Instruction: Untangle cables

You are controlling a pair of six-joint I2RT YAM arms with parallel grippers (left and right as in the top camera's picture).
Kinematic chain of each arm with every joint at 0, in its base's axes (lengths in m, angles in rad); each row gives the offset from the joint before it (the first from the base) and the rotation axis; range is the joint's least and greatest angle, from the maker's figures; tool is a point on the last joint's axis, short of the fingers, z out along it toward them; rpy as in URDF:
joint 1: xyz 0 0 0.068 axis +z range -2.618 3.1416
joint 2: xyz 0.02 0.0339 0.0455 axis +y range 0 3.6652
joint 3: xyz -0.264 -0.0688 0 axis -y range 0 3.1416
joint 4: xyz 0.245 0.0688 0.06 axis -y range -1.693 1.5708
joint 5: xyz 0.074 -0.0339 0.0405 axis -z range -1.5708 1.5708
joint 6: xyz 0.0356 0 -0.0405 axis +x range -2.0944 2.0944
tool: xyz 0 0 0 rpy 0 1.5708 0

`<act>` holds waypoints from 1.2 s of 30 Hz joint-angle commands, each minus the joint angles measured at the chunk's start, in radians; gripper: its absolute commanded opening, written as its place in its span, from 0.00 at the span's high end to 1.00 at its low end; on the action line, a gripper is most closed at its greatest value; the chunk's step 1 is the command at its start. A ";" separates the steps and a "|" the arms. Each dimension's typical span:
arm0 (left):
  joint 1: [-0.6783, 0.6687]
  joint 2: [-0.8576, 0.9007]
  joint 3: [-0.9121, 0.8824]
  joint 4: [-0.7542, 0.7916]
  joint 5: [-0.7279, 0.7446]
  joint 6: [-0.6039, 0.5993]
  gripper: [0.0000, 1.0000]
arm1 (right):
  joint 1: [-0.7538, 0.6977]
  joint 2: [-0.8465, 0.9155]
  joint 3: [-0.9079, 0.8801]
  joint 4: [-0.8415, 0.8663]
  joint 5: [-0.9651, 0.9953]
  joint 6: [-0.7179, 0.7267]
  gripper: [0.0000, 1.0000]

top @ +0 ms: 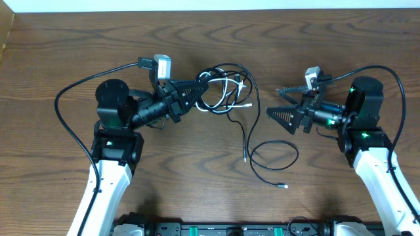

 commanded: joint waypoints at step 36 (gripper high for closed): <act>-0.042 -0.018 0.021 -0.111 -0.211 -0.465 0.93 | 0.388 0.006 -0.002 0.116 0.279 -0.290 0.01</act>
